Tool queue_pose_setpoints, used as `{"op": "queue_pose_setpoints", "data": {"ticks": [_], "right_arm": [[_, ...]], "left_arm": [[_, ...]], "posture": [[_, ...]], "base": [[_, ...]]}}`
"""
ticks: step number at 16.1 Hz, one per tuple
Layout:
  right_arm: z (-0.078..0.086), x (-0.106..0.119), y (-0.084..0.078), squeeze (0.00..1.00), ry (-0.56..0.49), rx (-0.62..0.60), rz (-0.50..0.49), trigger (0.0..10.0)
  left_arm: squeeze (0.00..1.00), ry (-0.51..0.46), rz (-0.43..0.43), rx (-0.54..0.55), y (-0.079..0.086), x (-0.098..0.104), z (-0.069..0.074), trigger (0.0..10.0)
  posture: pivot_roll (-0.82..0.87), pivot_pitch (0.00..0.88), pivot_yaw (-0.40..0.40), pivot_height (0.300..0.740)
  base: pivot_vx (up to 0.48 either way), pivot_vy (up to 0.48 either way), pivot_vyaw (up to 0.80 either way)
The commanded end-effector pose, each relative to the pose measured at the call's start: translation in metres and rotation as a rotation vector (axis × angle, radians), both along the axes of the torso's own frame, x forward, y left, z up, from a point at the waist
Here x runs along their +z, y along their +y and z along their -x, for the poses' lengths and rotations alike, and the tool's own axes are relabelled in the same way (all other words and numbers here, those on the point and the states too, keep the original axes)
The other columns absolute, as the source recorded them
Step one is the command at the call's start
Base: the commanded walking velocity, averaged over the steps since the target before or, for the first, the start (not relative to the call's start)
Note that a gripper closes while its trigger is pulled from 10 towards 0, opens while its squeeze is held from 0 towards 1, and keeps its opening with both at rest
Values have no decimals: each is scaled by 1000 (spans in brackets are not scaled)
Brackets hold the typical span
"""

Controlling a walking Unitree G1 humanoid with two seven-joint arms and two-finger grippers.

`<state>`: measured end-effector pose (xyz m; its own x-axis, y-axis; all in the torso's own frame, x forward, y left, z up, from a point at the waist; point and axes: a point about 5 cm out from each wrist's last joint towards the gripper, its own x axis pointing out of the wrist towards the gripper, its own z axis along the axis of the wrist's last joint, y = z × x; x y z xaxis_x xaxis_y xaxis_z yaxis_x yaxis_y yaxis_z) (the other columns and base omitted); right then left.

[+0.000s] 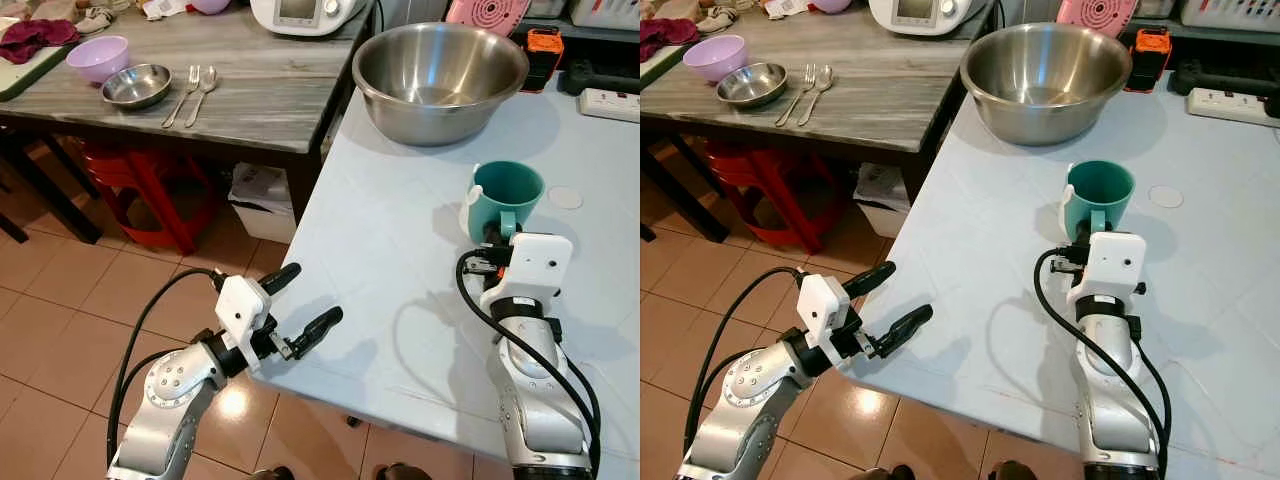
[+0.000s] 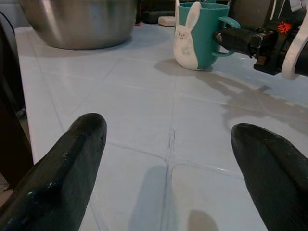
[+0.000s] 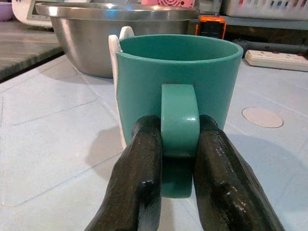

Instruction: Setting the table

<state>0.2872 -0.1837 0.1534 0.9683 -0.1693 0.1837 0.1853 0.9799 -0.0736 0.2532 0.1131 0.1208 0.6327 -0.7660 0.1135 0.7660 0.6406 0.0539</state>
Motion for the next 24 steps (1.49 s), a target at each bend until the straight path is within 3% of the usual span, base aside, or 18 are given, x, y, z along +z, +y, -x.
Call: {"op": "queue_pose_setpoints", "data": {"ticks": [1,2,3,4,8,11,15,24], "right_arm": [[-2,13,6,0,-49,31,-9,0],[-2,19,9,0,-67,45,-4,0],[-2,24,15,0,-89,76,21,5569],[-1,24,17,0,-93,87,29,10000],[-2,14,21,0,-64,89,10,10000],[-6,12,26,0,-55,101,4,10000],[-9,10,29,0,-50,117,-1,10000],[-9,7,29,0,-55,114,0,10000]], "left_arm": [[0,-11,-5,36,5,2,0,10000],[0,-3,-3,82,7,1,-2,10000],[0,-1,-18,228,17,0,-16,10000],[0,1,-26,317,23,0,-25,10000],[0,15,1,588,46,3,-50,10000],[0,9,43,685,53,4,-55,10000],[0,15,19,685,55,-4,-50,10000],[0,-1,19,683,55,-4,-54,10000]], "posture": [[-144,161,81,740],[-145,159,82,740],[-145,157,83,740],[-144,154,84,740],[-134,140,81,740],[-125,127,76,740],[-115,119,75,740],[-118,113,83,740]], "base": [[0,0,0],[0,0,0],[0,0,0],[0,0,0],[0,0,0],[0,106,0],[0,382,-508],[0,477,-800]]}}
